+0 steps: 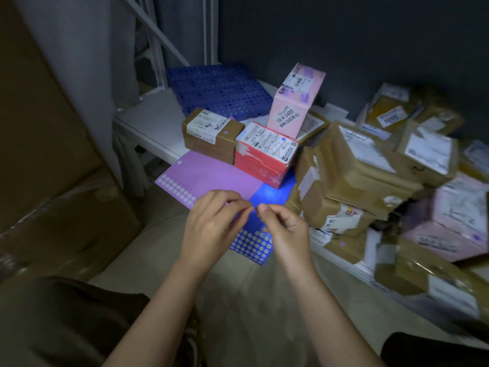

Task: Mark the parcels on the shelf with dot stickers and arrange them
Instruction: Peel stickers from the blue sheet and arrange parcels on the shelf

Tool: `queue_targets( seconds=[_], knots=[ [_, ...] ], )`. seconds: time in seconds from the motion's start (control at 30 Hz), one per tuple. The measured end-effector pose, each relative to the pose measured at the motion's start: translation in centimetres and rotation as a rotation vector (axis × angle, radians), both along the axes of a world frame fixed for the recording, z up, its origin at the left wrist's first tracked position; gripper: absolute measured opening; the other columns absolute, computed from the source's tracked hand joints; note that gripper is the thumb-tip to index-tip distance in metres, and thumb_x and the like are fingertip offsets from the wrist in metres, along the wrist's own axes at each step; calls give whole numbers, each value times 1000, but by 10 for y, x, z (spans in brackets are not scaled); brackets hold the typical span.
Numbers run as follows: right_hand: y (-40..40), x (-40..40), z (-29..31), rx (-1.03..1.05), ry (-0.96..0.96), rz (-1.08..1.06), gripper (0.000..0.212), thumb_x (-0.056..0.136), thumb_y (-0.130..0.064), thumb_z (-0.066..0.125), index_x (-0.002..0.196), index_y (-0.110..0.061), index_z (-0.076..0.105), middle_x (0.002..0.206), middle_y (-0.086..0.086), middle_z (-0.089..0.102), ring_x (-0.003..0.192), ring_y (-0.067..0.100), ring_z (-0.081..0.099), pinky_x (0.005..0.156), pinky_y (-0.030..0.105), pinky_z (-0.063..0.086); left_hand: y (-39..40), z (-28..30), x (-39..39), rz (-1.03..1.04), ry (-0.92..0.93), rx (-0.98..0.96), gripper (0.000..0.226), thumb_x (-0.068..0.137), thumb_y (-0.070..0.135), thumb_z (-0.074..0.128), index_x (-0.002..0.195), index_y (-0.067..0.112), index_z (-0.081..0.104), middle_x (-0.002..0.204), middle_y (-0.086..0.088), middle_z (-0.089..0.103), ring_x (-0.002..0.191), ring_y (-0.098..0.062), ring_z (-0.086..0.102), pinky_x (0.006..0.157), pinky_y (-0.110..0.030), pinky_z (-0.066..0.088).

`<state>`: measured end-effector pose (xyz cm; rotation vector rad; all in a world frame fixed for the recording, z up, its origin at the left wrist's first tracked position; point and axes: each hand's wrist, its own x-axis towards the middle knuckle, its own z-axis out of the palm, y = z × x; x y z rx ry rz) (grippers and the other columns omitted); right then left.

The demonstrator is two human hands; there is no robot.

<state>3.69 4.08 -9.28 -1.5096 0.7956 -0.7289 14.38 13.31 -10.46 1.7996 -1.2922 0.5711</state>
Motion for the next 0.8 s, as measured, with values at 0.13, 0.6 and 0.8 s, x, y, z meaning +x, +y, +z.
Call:
queue_targets(
  seconds=[0.13,0.6,0.8],
  knots=[
    [-1,-28,34,108,-110,-35,17,88,-9,64,76,-20,71,67,-10,67,67,1,57,61,14,43,-9,30,-24,-72,-90,-22,12,89,19,66,87,9,73,87,-3,67,76,-25,59,64,-37,47],
    [-76,-120,107,32,-135,-331,18,86,-10,65,74,-21,72,77,-12,71,74,-1,62,65,13,46,-96,88,-90,-213,-170,-53,18,92,27,61,94,13,72,92,-2,64,78,-25,58,67,-35,46],
    [-146,-127,127,-7,114,-281,12,88,-11,64,82,-16,73,95,-3,70,87,5,60,69,16,42,-145,95,-96,-161,582,190,54,93,47,51,138,18,45,137,-5,44,128,-24,38,108,-39,34]
  ],
)
